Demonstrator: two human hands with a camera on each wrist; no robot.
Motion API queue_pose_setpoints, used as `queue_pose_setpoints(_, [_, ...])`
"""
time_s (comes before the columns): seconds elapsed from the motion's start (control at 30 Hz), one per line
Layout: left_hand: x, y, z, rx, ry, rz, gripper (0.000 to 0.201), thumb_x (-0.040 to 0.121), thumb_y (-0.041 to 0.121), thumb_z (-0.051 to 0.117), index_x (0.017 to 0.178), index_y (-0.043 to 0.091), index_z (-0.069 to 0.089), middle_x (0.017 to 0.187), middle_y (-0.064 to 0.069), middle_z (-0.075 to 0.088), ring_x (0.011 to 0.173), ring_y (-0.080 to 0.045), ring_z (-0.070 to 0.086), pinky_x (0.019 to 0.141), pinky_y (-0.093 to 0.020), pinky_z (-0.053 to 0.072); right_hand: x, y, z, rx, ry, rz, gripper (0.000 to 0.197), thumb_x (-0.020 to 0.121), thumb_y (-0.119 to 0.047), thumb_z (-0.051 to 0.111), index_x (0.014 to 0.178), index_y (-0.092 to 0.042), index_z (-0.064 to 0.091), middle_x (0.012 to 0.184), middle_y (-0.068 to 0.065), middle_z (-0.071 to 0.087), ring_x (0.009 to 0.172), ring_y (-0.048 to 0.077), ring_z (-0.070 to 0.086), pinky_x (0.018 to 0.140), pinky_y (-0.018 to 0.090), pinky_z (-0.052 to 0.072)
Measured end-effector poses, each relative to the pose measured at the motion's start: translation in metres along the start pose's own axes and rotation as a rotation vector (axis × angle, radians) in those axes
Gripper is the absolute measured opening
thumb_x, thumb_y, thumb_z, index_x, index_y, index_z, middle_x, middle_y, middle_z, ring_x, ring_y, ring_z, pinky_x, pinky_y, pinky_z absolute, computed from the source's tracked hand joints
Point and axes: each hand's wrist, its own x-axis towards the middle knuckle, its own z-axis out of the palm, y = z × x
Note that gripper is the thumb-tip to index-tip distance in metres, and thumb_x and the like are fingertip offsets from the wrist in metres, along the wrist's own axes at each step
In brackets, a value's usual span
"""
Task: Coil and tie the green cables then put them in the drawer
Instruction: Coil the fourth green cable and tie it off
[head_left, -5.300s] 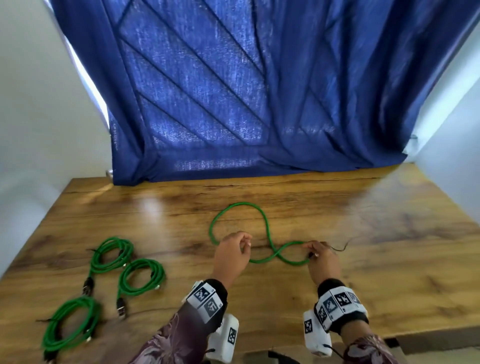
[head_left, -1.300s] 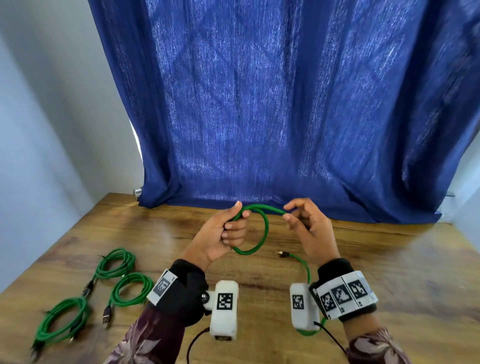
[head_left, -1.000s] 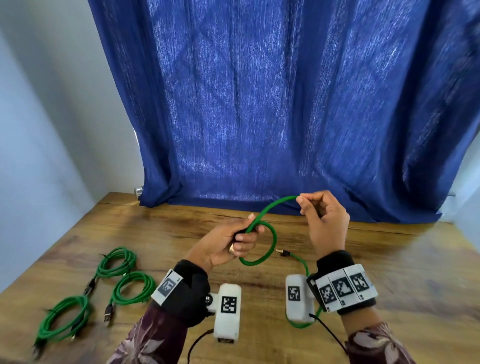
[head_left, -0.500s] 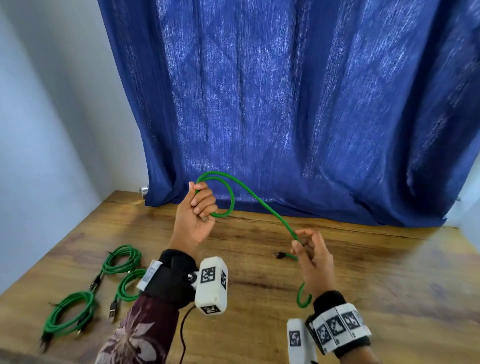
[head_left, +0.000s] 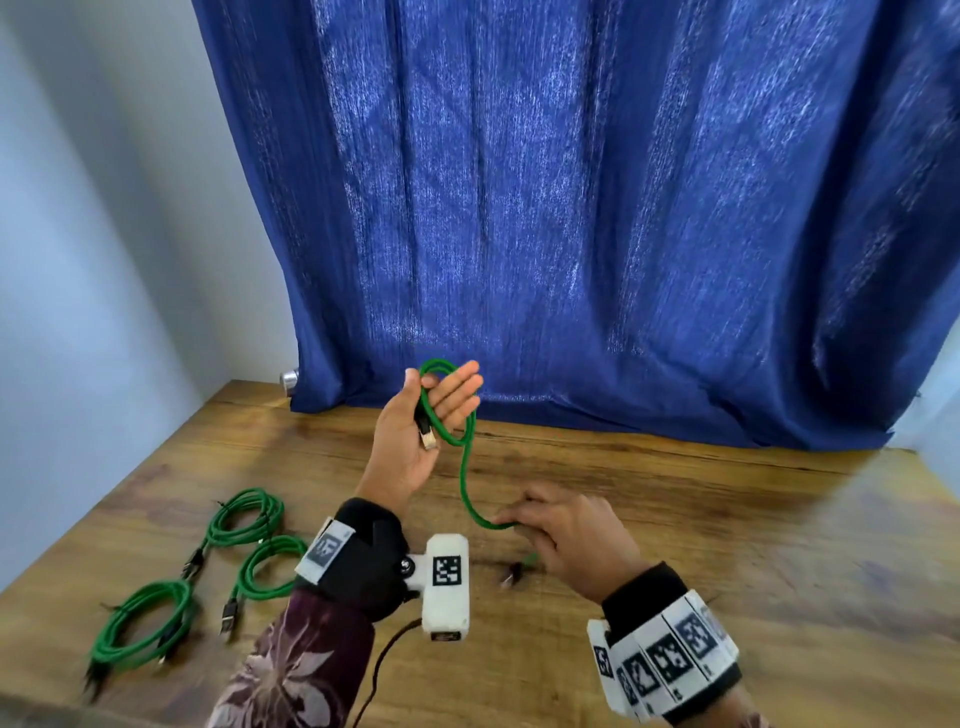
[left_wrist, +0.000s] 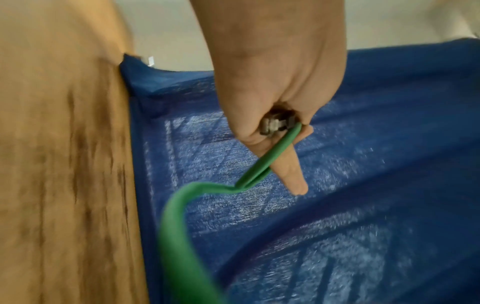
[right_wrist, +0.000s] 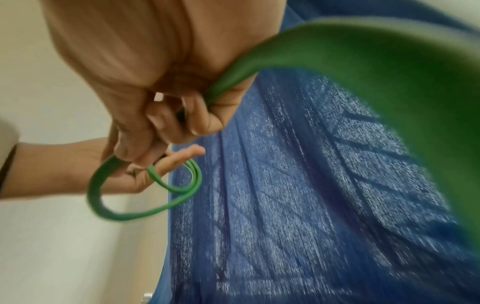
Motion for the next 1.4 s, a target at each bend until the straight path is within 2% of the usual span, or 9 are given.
queue_pose_setpoints(0.07, [-0.001, -0.007, -0.002, 0.204, -0.018, -0.007, 0.037, 0.101, 0.029, 0.024, 0.076, 0.011, 0.044, 0.095, -0.016, 0.072, 0.087, -0.026, 0.071, 0.072, -0.033, 0.059, 0.003, -0.002, -0.008, -0.006, 0.121, -0.118, 0.027, 0.086, -0.034, 0.044, 0.094, -0.034, 0.069, 0.087, -0.012, 0.061, 0.069, 0.009, 0.062, 0.049, 0.023, 0.044])
queue_pose_setpoints(0.2, [-0.007, -0.017, 0.0, 0.529, -0.084, -0.096, 0.033, 0.102, 0.024, 0.026, 0.078, 0.011, 0.044, 0.086, -0.01, 0.074, 0.075, -0.022, 0.072, 0.064, -0.03, 0.059, 0.014, -0.002, -0.019, 0.068, 0.264, -0.195, 0.022, 0.089, -0.032, 0.047, 0.095, -0.032, 0.069, 0.089, -0.012, 0.064, 0.076, 0.004, 0.059, 0.055, 0.019, 0.045])
queue_pose_setpoints(0.3, [-0.016, -0.018, 0.006, 0.747, -0.161, -0.185, 0.035, 0.101, 0.021, 0.03, 0.076, 0.009, 0.051, 0.063, 0.003, 0.07, 0.056, -0.007, 0.065, 0.053, -0.018, 0.052, 0.022, 0.003, -0.02, 0.143, 0.345, -0.127, 0.025, 0.092, -0.038, 0.048, 0.096, -0.026, 0.07, 0.092, -0.01, 0.067, 0.079, 0.007, 0.063, 0.06, 0.028, 0.052])
queue_pose_setpoints(0.4, [-0.021, -0.019, 0.012, 0.79, -0.289, -0.285, 0.04, 0.101, 0.023, 0.033, 0.082, 0.004, 0.063, 0.068, -0.006, 0.071, 0.058, -0.017, 0.068, 0.056, -0.025, 0.056, 0.026, 0.008, -0.02, 0.206, 0.456, -0.004, 0.021, 0.087, -0.033, 0.052, 0.092, -0.022, 0.069, 0.086, -0.011, 0.067, 0.073, 0.006, 0.063, 0.06, 0.033, 0.052])
queue_pose_setpoints(0.57, [-0.024, -0.021, 0.02, 0.863, -0.317, -0.344, 0.038, 0.1, 0.026, 0.031, 0.08, 0.008, 0.057, 0.051, 0.0, 0.062, 0.04, -0.01, 0.055, 0.045, -0.02, 0.048, 0.028, 0.012, -0.023, 0.28, 0.582, 0.083, 0.009, 0.078, -0.029, 0.066, 0.081, -0.02, 0.068, 0.081, -0.015, 0.065, 0.075, 0.001, 0.061, 0.067, 0.024, 0.05])
queue_pose_setpoints(0.77, [-0.021, -0.018, 0.027, 0.52, -0.342, -0.501, 0.039, 0.097, 0.038, 0.031, 0.078, 0.009, 0.05, 0.04, 0.01, 0.032, 0.029, 0.001, 0.023, 0.032, -0.012, 0.021, 0.031, 0.022, -0.034, 0.403, 0.588, 0.149, 0.008, 0.073, -0.017, 0.077, 0.076, -0.02, 0.071, 0.075, -0.011, 0.063, 0.074, 0.004, 0.059, 0.069, 0.011, 0.043])
queue_pose_setpoints(0.97, [-0.015, -0.017, 0.023, 0.287, -0.459, -0.555, 0.039, 0.073, 0.048, 0.072, 0.078, 0.014, 0.053, 0.041, 0.014, 0.035, 0.029, 0.004, 0.028, 0.031, -0.009, 0.023, 0.034, 0.029, -0.038, 0.494, 0.538, 0.109, 0.011, 0.084, -0.014, 0.065, 0.089, -0.02, 0.073, 0.084, -0.005, 0.068, 0.082, 0.006, 0.062, 0.075, 0.011, 0.044])
queue_pose_setpoints(1.13, [-0.012, -0.013, 0.022, 0.016, -0.455, -0.543, 0.026, 0.076, 0.039, 0.072, 0.073, 0.016, 0.06, 0.042, 0.012, 0.027, 0.03, -0.002, 0.019, 0.03, -0.01, 0.025, 0.034, 0.043, -0.034, 0.572, 0.547, 0.182, 0.017, 0.091, -0.014, 0.056, 0.099, -0.018, 0.071, 0.072, -0.01, 0.064, 0.064, -0.001, 0.058, 0.065, 0.009, 0.041])
queue_pose_setpoints(1.4, [-0.005, -0.011, 0.02, -0.17, -0.362, -0.31, 0.024, 0.078, 0.035, 0.071, 0.074, 0.015, 0.058, 0.043, 0.009, 0.024, 0.031, -0.006, 0.019, 0.03, -0.012, 0.025, 0.031, 0.048, -0.02, 0.502, 0.54, 0.206, 0.023, 0.093, -0.022, 0.05, 0.106, -0.016, 0.069, 0.056, -0.006, 0.056, 0.048, 0.002, 0.044, 0.051, 0.01, 0.035])
